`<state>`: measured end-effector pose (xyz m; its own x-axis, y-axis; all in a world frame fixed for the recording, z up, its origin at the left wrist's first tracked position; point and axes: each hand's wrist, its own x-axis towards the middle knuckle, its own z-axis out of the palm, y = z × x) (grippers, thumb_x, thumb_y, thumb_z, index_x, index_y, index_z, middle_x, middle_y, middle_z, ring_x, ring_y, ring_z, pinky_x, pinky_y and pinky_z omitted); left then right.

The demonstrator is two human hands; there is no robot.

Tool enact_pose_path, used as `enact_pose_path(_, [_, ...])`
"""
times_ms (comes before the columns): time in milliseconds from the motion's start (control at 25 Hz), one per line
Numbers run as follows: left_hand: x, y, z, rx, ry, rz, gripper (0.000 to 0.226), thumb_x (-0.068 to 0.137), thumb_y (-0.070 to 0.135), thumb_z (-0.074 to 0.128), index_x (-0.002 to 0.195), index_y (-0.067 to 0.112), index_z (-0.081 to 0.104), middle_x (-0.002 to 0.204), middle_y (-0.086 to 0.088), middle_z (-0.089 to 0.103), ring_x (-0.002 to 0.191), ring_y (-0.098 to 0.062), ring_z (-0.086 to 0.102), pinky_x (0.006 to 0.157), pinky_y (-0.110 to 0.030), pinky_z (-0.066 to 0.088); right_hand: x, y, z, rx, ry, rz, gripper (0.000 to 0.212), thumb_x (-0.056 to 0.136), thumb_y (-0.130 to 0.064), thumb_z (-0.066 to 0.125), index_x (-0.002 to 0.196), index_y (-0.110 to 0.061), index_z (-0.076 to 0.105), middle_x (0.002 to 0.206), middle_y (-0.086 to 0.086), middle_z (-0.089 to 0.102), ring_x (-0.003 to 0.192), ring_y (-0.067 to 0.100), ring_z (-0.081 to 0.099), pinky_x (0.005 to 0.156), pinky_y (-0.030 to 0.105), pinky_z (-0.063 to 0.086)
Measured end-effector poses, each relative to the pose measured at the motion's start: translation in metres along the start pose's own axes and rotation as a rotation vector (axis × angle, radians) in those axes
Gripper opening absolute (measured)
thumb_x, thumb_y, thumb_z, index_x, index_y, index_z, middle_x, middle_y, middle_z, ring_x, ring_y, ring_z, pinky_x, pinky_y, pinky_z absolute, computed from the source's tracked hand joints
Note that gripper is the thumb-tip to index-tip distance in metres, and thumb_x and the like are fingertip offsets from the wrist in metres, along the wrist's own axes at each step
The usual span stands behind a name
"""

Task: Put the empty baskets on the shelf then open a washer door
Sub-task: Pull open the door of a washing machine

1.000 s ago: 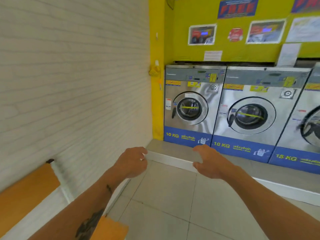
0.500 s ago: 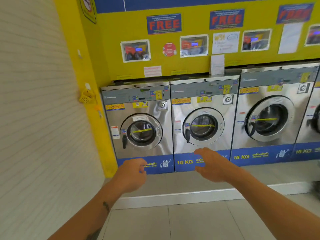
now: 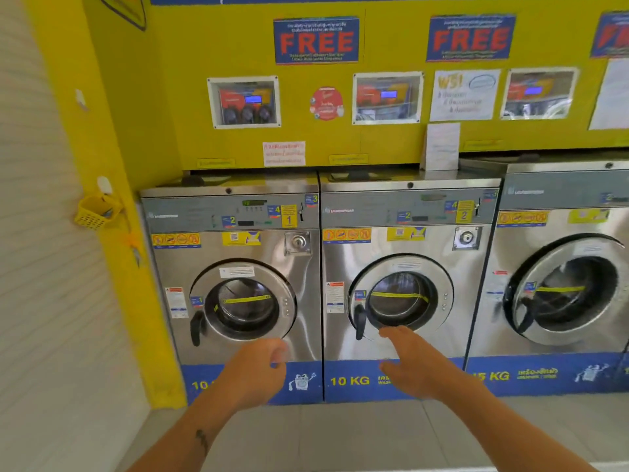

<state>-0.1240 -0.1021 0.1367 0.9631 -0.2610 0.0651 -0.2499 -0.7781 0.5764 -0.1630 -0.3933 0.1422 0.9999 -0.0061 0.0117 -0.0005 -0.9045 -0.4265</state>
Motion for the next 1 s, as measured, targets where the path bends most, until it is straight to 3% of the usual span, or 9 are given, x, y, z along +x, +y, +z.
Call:
enact_pose_path(160, [0.114, -0.009, 0.033, -0.092, -0.028, 0.050, 0.029, 0.091, 0.023, 0.052, 0.117, 0.028, 0.063, 0.104, 0.005, 0.068, 0.084, -0.011, 0.062, 0.071, -0.020, 0.048, 0.084, 0.036, 0.013, 0.020, 0.012, 0.053, 0.060, 0.090, -0.032, 0.055, 0.145, -0.024, 0.034, 0.148, -0.002, 0.037, 0.128, 0.020, 0.045, 0.101, 0.032, 0.042])
enact_pose_path(240, [0.171, -0.010, 0.054, -0.115, -0.090, 0.057, 0.030, 0.091, 0.018, 0.051, 0.116, 0.028, 0.063, 0.102, 0.004, 0.066, 0.083, -0.011, 0.063, 0.072, -0.025, 0.053, 0.126, 0.054, 0.015, -0.011, 0.009, 0.095, 0.061, 0.090, -0.033, 0.054, 0.146, -0.023, 0.033, 0.147, 0.001, 0.038, 0.132, 0.022, 0.041, 0.105, 0.032, 0.038])
enact_pose_path(320, [0.224, -0.007, 0.072, -0.090, -0.155, 0.105, 0.028, 0.090, 0.015, 0.049, 0.110, 0.029, 0.062, 0.101, 0.002, 0.065, 0.088, -0.015, 0.062, 0.085, -0.035, 0.055, 0.161, 0.072, 0.014, -0.017, 0.023, 0.148, 0.061, 0.090, -0.034, 0.054, 0.146, -0.023, 0.033, 0.147, 0.002, 0.038, 0.133, 0.022, 0.041, 0.106, 0.033, 0.036])
enact_pose_path(400, [0.271, 0.007, 0.086, -0.042, -0.176, 0.150, 0.037, 0.088, 0.017, 0.049, 0.121, 0.027, 0.060, 0.117, 0.004, 0.063, 0.105, -0.015, 0.061, 0.095, -0.029, 0.048, 0.192, 0.092, 0.009, 0.001, 0.048, 0.210, 0.063, 0.089, -0.034, 0.054, 0.147, -0.022, 0.031, 0.149, 0.001, 0.036, 0.131, 0.023, 0.044, 0.105, 0.033, 0.038])
enact_pose_path(600, [0.375, 0.048, 0.128, -0.051, -0.233, 0.235, 0.044, 0.082, 0.016, 0.049, 0.119, 0.039, 0.056, 0.121, 0.005, 0.055, 0.107, -0.021, 0.059, 0.091, -0.033, 0.049, 0.274, 0.148, -0.010, -0.014, 0.085, 0.245, 0.064, 0.085, -0.032, 0.054, 0.145, -0.017, 0.034, 0.145, 0.005, 0.039, 0.131, 0.028, 0.041, 0.107, 0.037, 0.038])
enact_pose_path(720, [0.436, 0.072, 0.162, 0.012, -0.173, 0.275, 0.051, 0.087, 0.027, 0.051, 0.137, 0.028, 0.043, 0.136, 0.005, 0.047, 0.123, -0.019, 0.050, 0.103, -0.031, 0.040, 0.340, 0.186, -0.023, -0.051, 0.123, 0.198, 0.065, 0.084, -0.030, 0.055, 0.145, -0.015, 0.034, 0.146, 0.006, 0.037, 0.134, 0.029, 0.037, 0.108, 0.040, 0.037])
enact_pose_path(840, [0.484, 0.098, 0.201, 0.039, -0.164, 0.271, 0.063, 0.091, 0.030, 0.051, 0.148, 0.026, 0.025, 0.150, 0.008, 0.031, 0.137, -0.020, 0.036, 0.112, -0.032, 0.031, 0.407, 0.220, -0.028, -0.140, 0.047, 0.131, 0.073, 0.086, -0.026, 0.056, 0.150, -0.015, 0.024, 0.158, 0.008, 0.023, 0.145, 0.031, 0.022, 0.115, 0.044, 0.030])
enact_pose_path(1000, [0.533, 0.114, 0.246, 0.183, -0.151, 0.185, 0.075, 0.091, 0.032, 0.050, 0.153, 0.023, 0.009, 0.162, 0.003, 0.012, 0.146, -0.021, 0.019, 0.119, -0.037, 0.022, 0.471, 0.258, -0.036, -0.342, -0.028, 0.003, 0.080, 0.083, -0.024, 0.061, 0.150, -0.014, 0.020, 0.160, 0.009, 0.018, 0.145, 0.033, 0.018, 0.116, 0.046, 0.030])
